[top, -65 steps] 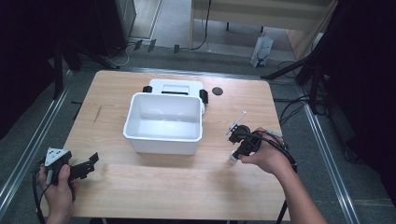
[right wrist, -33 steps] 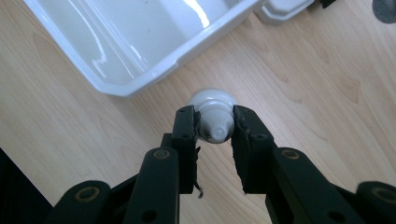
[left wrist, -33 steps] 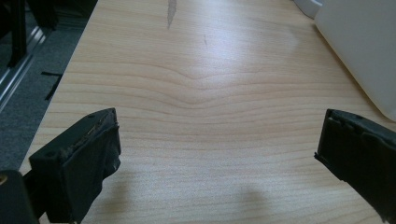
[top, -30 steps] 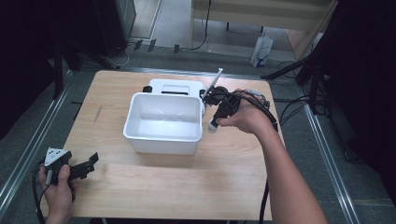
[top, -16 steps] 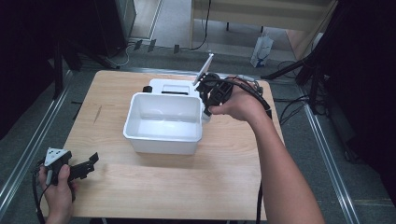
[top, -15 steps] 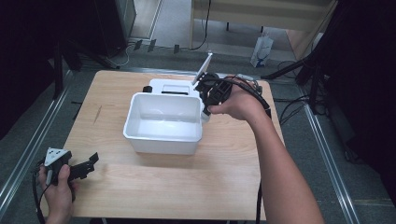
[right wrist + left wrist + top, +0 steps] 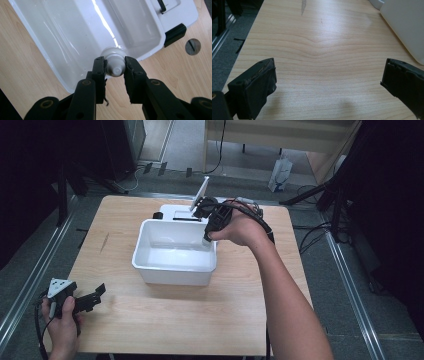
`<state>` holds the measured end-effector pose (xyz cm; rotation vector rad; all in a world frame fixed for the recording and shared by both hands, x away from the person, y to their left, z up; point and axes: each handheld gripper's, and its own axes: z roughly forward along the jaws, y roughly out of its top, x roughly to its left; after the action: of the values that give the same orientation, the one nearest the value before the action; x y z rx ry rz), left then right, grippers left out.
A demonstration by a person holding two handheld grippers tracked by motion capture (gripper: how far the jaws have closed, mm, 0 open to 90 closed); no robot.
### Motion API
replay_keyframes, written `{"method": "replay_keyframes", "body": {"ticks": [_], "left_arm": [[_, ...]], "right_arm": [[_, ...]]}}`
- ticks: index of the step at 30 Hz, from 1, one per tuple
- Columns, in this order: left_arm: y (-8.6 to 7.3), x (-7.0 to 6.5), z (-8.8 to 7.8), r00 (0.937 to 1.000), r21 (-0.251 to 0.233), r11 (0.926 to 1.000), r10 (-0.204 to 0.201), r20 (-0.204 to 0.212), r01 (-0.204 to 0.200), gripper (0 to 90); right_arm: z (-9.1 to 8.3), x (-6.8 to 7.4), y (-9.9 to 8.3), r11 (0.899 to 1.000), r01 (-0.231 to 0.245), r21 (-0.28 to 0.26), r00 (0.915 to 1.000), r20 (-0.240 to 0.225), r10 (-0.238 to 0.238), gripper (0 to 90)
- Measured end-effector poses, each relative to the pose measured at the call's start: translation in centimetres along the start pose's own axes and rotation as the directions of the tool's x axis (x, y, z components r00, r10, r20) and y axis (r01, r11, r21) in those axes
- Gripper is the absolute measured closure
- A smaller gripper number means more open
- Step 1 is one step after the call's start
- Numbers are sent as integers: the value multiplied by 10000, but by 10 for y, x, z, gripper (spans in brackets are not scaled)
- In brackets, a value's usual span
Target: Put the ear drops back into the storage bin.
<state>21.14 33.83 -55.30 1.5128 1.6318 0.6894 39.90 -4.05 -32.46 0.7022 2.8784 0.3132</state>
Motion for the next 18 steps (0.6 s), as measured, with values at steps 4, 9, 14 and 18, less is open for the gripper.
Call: {"method": "replay_keyframes", "body": {"ticks": [4, 9, 14, 18], "left_arm": [[0, 0, 0, 10000, -24, 10000, -19, 16, 19, 4], [0, 0, 0, 10000, -8, 10000, -17, 22, 17, 4], [0, 0, 1, 10000, 5, 10000, -28, 32, 28, 3], [0, 0, 1, 10000, 8, 10000, -31, 38, 31, 4]], "right_arm": [[10, 1, 2, 9993, 332, 168, 9994, -32, -332, 724], [21, 0, 1, 9974, 682, 250, 9976, -150, -678, 724], [35, -1, -2, 9946, 933, 447, 9956, -160, -927, 723], [45, -1, -4, 9932, 1013, 573, 9947, -260, -999, 723]]}}
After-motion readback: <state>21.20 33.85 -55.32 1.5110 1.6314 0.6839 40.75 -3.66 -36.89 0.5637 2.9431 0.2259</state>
